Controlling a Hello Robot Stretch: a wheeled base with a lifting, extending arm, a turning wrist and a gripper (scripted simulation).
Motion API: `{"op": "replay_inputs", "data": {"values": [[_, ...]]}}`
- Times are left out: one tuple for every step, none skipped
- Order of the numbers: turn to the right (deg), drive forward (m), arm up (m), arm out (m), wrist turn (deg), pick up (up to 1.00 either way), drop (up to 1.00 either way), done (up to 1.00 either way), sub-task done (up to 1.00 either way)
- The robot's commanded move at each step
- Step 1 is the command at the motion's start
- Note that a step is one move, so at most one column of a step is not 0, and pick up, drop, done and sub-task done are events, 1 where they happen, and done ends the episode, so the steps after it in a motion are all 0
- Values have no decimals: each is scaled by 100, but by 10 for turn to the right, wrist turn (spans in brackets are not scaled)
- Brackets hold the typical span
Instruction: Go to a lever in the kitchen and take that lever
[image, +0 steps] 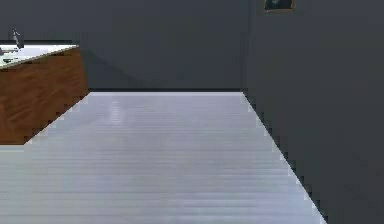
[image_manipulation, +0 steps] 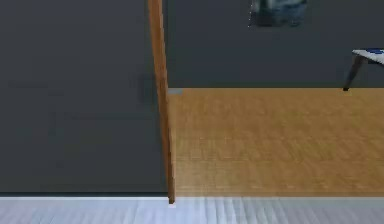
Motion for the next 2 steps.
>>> {"op": "replay_inputs", "data": {"values": [[-450, 0, 0, 0, 0, 0, 0, 0, 0], [-450, 0, 0, 0, 0, 0, 0, 0, 0]]}}
